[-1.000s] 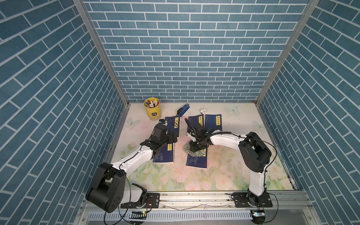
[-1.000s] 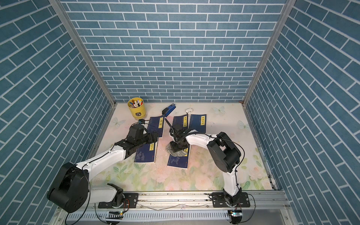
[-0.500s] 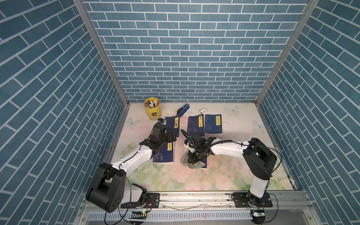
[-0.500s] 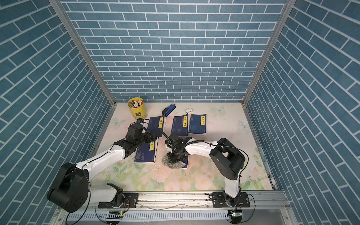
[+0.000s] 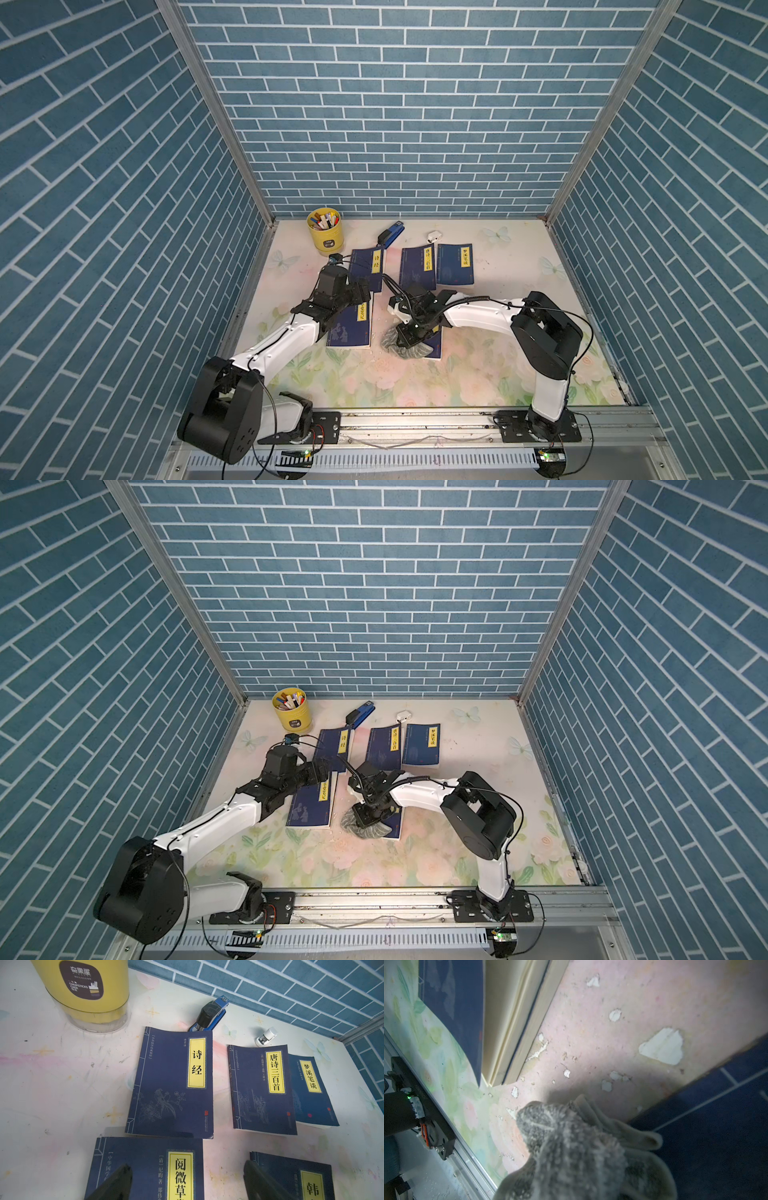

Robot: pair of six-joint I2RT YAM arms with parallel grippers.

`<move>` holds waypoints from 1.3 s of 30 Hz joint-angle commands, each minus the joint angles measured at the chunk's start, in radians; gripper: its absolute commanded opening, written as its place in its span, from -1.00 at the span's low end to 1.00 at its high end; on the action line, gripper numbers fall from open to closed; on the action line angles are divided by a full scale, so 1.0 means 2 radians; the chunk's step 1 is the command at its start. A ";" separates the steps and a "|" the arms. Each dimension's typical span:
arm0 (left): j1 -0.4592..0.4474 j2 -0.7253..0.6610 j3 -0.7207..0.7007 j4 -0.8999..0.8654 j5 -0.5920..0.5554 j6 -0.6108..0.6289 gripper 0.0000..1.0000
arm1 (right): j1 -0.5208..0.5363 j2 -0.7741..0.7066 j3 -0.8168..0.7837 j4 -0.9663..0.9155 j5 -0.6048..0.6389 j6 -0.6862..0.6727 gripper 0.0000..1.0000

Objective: Wipe the cover of the book
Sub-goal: Wipe the dirt from the cover of the book.

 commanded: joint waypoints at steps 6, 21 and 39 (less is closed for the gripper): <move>0.011 -0.008 -0.014 0.012 0.003 -0.006 0.78 | -0.019 0.022 -0.018 -0.030 0.035 0.001 -0.85; 0.011 -0.003 -0.023 0.027 0.007 -0.017 0.79 | -0.117 0.126 0.142 -0.063 0.050 -0.059 -0.85; 0.013 0.020 -0.010 0.032 0.002 -0.010 0.79 | -0.012 0.003 -0.030 -0.036 0.036 -0.001 -0.84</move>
